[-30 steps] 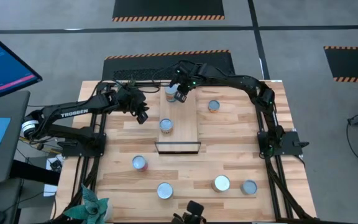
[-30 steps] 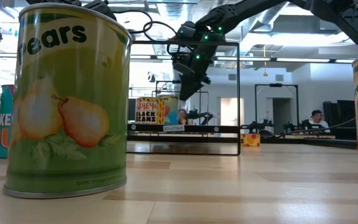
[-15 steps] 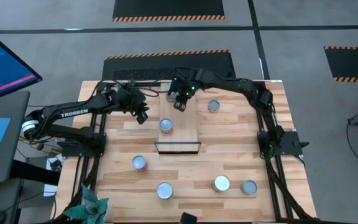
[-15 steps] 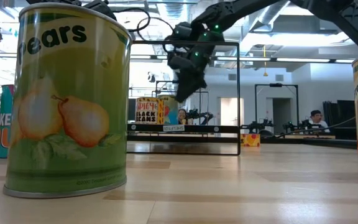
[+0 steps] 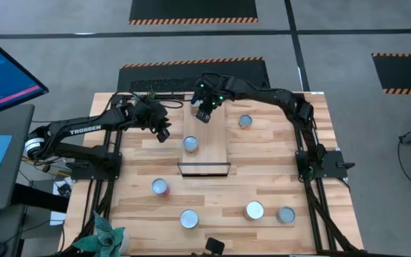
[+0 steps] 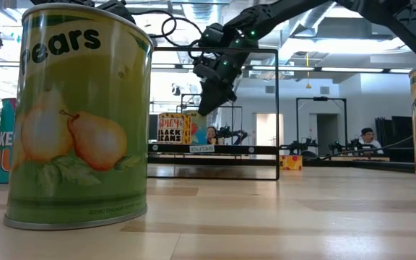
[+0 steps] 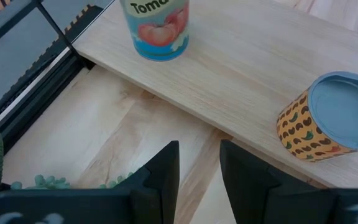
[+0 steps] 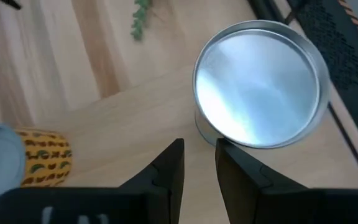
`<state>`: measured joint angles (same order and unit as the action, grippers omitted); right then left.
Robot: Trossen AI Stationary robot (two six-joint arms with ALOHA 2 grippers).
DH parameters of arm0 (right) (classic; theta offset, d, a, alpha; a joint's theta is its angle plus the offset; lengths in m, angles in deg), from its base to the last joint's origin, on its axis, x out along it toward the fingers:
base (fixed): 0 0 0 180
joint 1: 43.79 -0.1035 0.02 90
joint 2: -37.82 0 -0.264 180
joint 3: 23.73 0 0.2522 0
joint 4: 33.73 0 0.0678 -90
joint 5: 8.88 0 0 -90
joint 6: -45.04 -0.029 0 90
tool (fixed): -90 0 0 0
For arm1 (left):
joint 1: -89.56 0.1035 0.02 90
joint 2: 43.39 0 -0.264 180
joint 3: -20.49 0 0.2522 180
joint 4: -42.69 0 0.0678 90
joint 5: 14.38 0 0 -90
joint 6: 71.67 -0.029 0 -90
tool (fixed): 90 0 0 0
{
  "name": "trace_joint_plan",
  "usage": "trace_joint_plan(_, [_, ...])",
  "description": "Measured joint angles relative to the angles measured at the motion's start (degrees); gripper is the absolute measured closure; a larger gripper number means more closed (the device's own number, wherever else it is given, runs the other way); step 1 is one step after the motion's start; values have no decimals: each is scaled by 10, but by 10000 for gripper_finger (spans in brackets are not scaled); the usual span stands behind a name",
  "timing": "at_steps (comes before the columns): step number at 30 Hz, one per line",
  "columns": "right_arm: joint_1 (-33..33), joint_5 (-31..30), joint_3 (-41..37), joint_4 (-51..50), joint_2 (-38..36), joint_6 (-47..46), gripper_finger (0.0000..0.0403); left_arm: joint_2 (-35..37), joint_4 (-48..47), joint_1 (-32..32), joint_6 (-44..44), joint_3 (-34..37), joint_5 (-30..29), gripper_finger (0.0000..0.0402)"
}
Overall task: Pick and place cans onto a shelf
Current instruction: Put the canned tomatoes on the shelf
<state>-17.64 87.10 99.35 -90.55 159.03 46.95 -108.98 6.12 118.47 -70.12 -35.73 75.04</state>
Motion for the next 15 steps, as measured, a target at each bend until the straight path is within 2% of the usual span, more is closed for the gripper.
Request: trace_joint_plan(15, [9, -20, 0, 31, 0, -1, 287, 0, 0, 0, 0, 0, 0, 299])
